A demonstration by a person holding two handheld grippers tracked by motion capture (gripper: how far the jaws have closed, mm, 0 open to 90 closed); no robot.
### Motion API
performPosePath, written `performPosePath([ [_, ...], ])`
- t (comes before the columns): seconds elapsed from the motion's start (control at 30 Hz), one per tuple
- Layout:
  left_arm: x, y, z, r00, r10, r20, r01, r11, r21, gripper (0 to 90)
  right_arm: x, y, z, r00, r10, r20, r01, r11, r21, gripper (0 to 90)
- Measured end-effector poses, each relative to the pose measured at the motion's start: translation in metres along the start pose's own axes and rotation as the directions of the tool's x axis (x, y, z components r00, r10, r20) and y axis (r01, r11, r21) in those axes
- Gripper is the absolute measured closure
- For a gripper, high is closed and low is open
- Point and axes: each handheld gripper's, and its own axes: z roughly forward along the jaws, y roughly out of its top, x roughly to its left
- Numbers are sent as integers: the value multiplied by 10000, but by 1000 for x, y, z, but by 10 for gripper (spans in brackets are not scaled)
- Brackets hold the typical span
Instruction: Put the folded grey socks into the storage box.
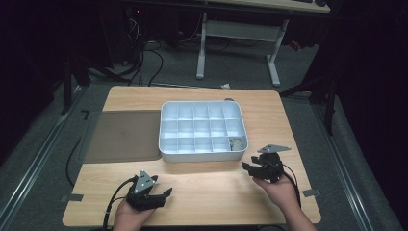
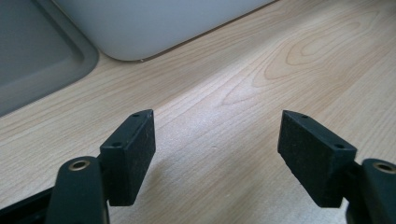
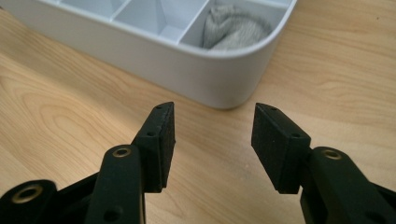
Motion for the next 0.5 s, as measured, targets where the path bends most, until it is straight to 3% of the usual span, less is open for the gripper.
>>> performPosePath([
  [0.1, -1, 1, 0, 10000, -59, 65, 60, 10000, -80, 285, 6, -13, 3, 10000, -51, 8, 51, 9997, -227, 491],
  [0.3, -6, 4, -1, 9998, 134, 170, -130, 9997, -209, 290, 30, -43, 7, 9994, -340, 70, 345, 9945, -987, 464],
  [0.37, -5, 4, -1, 9998, 174, 109, -172, 9998, -137, 293, 38, -54, 5, 9999, 12, 148, 17, 9812, -1928, 465],
  [0.4, -4, 4, -1, 9999, 32, 148, -29, 9998, -184, 295, 41, -64, 6, 9993, 368, 23, -351, 9670, -2523, 479],
  [0.43, -4, 4, -1, 9998, -52, 194, 57, 9997, -220, 296, 44, -68, 7, 9977, 647, -211, -680, 9639, -2574, 480],
  [0.47, -4, 4, -1, 9998, -52, 194, 57, 9997, -220, 297, 44, -68, 7, 9977, 647, -211, -680, 9639, -2574, 480],
  [0.5, -6, 4, -1, 9997, -16, 239, 22, 9996, -274, 299, 51, -67, 5, 9992, 231, -314, -302, 9683, -2481, 476],
])
